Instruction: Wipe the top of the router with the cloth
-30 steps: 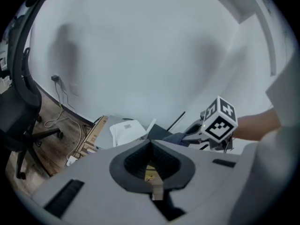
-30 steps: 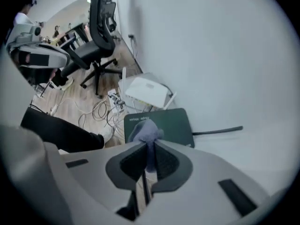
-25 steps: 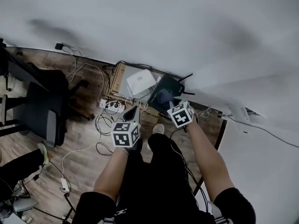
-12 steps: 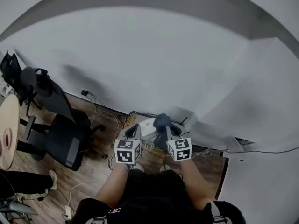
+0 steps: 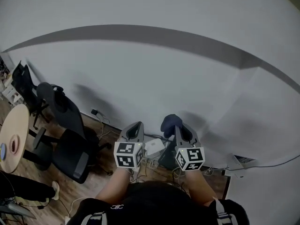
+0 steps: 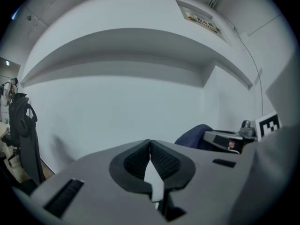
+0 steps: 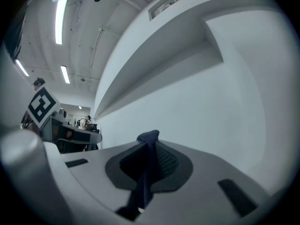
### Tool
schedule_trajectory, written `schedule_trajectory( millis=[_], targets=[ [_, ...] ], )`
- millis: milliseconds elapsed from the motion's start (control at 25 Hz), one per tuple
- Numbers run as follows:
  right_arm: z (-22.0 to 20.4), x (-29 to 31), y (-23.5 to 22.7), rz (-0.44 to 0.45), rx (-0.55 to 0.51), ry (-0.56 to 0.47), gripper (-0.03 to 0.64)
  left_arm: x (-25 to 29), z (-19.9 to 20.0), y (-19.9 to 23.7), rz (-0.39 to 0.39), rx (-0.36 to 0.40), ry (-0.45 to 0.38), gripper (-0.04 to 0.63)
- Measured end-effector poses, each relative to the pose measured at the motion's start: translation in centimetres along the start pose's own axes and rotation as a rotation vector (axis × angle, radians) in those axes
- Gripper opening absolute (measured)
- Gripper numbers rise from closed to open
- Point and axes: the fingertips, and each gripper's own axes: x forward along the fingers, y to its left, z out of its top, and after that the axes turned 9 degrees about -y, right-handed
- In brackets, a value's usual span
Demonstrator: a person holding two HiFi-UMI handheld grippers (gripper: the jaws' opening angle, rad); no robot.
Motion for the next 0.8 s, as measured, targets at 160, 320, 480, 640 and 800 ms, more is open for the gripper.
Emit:
schedule_trajectory(
  millis=[160,320,480,640,800],
  targets=[
    [1.8,1.7,-0.7,-0.028,0.013,-0.044,0.005,1.3,1.0,0.7,-0.015,0.012,-0.016,0.002],
    [1.8,2.1,-0.7,-0.053,0.019,-0.051,0.005,1.5,0.5,1.2,-0.029,0.002,-0.010,0.002],
    [1.5,2.8,-1.4,-0.071,0.031,-0.039,0.005,2.5,0.6,1.3,-0.044,0.000,-0.006,0.002],
    [1.2,2.9,-1.6,-0.087,-0.012,-0.033,0.005,2.8,0.9,0.9,-0.063,0.009,-0.014,0.002],
    [1.3,3.5,-0.9,-0.090,-0.020,-0.035,0.005,3.0,1.1,1.4,-0.076,0.006,-0.012,0.002]
  ],
)
